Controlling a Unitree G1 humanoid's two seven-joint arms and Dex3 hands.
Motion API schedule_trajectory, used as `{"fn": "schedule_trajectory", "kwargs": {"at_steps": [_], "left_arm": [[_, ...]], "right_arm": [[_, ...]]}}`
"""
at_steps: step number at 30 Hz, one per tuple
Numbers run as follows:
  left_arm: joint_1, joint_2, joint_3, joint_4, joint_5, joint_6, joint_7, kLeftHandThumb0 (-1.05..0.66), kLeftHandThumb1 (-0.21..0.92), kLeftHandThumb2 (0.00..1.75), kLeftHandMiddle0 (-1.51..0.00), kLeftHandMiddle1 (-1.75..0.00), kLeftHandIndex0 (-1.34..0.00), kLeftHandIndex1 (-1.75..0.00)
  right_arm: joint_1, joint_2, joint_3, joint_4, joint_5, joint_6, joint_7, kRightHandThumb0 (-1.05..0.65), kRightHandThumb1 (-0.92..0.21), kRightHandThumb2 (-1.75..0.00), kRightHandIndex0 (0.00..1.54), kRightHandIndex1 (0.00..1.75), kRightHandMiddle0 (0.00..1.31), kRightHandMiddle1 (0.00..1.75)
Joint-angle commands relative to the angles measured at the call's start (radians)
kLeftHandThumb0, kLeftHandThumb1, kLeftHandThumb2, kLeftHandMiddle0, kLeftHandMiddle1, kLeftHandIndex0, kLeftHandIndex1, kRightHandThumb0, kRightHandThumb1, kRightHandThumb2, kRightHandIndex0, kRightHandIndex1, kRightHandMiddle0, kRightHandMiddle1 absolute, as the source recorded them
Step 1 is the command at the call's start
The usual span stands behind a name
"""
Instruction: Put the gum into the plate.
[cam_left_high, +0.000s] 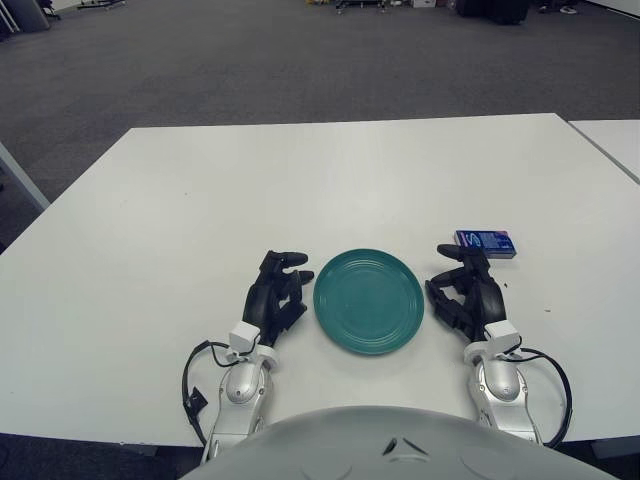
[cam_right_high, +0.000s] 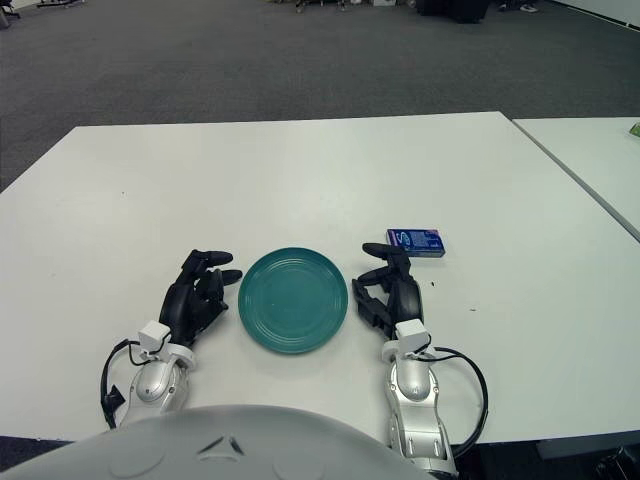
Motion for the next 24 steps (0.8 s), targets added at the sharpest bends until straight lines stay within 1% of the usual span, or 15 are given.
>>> {"fn": "schedule_trajectory", "kwargs": {"at_steps": [1, 11, 24], "left_arm": [[0.008, 0.001, -0.002, 0.011, 0.003, 0.018, 0.007, -0.52, 0.82, 0.90, -0.43, -1.11, -0.36, -1.32], [0.006, -0.005, -0.003, 0.014, -0.003, 0.022, 0.009, -0.51, 0.80, 0.91, -0.43, -1.11, -0.38, -1.33], [0.008, -0.007, -0.005, 0.016, -0.001, 0.015, 0.011, -0.51, 0.83, 0.88, -0.45, -1.11, -0.38, -1.33]], "right_arm": [[0.025, -0.003, -0.003, 0.056, 0.006, 0.076, 0.011, 0.34, -0.92, -0.40, 0.32, 1.61, 0.16, 1.25], [0.023, -0.005, -0.006, 0.046, 0.005, 0.081, 0.016, 0.34, -0.92, -0.40, 0.32, 1.61, 0.16, 1.25], [0.020, -0.010, -0.007, 0.022, 0.004, 0.092, 0.024, 0.34, -0.92, -0.39, 0.33, 1.59, 0.17, 1.24]]}}
